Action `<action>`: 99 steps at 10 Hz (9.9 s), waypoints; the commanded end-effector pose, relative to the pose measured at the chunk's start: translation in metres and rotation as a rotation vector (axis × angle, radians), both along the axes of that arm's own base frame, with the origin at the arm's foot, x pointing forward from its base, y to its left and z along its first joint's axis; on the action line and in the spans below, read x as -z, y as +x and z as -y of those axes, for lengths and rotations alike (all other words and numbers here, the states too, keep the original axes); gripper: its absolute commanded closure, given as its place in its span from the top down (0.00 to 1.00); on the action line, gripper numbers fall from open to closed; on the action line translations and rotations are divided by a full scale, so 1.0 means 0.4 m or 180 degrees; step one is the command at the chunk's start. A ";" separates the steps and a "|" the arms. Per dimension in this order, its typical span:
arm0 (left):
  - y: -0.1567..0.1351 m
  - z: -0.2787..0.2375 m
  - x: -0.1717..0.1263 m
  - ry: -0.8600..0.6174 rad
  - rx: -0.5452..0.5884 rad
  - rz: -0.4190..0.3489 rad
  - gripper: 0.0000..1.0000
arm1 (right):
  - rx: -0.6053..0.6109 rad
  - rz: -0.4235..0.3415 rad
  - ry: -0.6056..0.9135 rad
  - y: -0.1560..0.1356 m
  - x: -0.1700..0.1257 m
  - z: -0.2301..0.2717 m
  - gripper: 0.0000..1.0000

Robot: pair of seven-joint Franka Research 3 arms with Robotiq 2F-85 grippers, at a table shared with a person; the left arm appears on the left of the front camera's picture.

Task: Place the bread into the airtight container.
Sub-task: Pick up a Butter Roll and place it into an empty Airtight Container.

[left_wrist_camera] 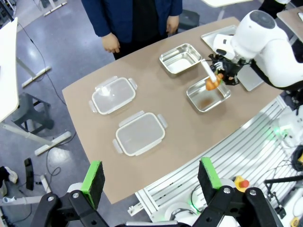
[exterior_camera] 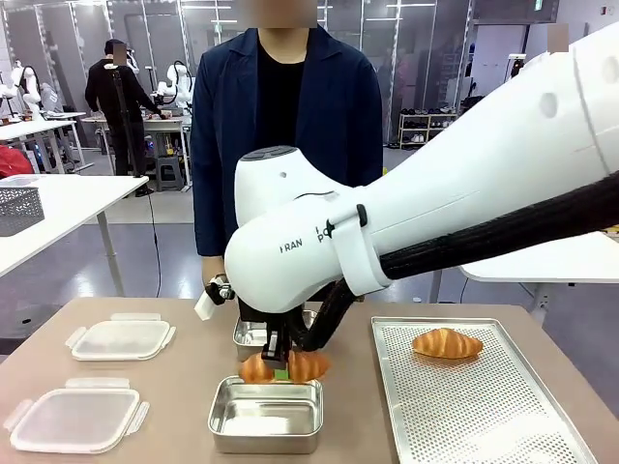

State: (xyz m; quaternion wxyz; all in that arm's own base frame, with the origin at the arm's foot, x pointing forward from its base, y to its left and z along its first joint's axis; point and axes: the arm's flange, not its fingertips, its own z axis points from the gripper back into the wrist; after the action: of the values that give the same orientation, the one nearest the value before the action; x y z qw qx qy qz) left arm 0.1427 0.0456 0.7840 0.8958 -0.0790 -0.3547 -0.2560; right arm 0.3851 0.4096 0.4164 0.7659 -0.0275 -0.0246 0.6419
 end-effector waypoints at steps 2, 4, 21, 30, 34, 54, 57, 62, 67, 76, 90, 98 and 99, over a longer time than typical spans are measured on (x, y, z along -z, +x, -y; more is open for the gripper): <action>-0.009 0.000 -0.008 0.0028 0.0055 -0.0001 1.00 | -0.0023 -0.0101 -0.0032 0.009 0.054 -0.065 0.23; -0.009 0.000 -0.008 0.0028 0.0055 -0.0001 1.00 | 0.0027 -0.0207 -0.0014 0.010 0.087 -0.063 0.23; -0.009 0.000 -0.008 0.0028 0.0055 -0.0001 1.00 | 0.0027 -0.0275 0.0123 0.031 0.080 -0.056 1.00; -0.009 0.000 -0.008 0.0028 0.0055 -0.0001 1.00 | 0.0293 -0.0105 0.0099 0.027 -0.042 0.026 1.00; -0.009 0.000 -0.008 0.0028 0.0055 -0.0001 1.00 | 0.0722 0.0158 0.0293 -0.008 -0.271 0.351 1.00; -0.009 0.000 -0.008 0.0028 0.0055 -0.0001 1.00 | 0.0429 0.1307 0.2584 0.100 -0.119 1.307 1.00; -0.009 0.000 -0.008 0.0028 0.0055 -0.0001 1.00 | 0.1287 0.1676 0.3246 -0.161 -0.022 1.612 1.00; -0.009 0.000 -0.008 0.0028 0.0055 -0.0001 1.00 | 0.1774 0.1910 0.3517 -0.324 0.055 1.713 1.00; -0.009 0.000 -0.008 0.0028 0.0055 -0.0001 1.00 | 0.1774 0.1910 0.3517 -0.324 0.055 1.713 1.00; -0.009 0.000 -0.008 0.0028 0.0055 -0.0001 1.00 | 0.1405 0.1828 0.3457 -0.323 -0.008 1.669 1.00; -0.009 0.000 -0.008 0.0028 0.0055 -0.0001 1.00 | -0.0103 0.0736 0.0419 0.324 -0.012 0.915 1.00; -0.009 0.000 -0.008 0.0028 0.0055 -0.0001 1.00 | -0.0305 0.0510 0.0400 0.462 0.173 0.855 1.00; -0.009 0.000 -0.008 0.0028 0.0055 -0.0001 1.00 | -0.0272 0.0461 0.0415 0.466 0.182 0.854 1.00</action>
State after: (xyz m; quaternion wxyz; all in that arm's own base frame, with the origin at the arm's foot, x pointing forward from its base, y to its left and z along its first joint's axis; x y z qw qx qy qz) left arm 0.1425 0.0459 0.7842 0.8960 -0.0786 -0.3548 -0.2553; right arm 0.5654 0.0686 0.3435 0.7250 -0.0289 -0.1328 0.6751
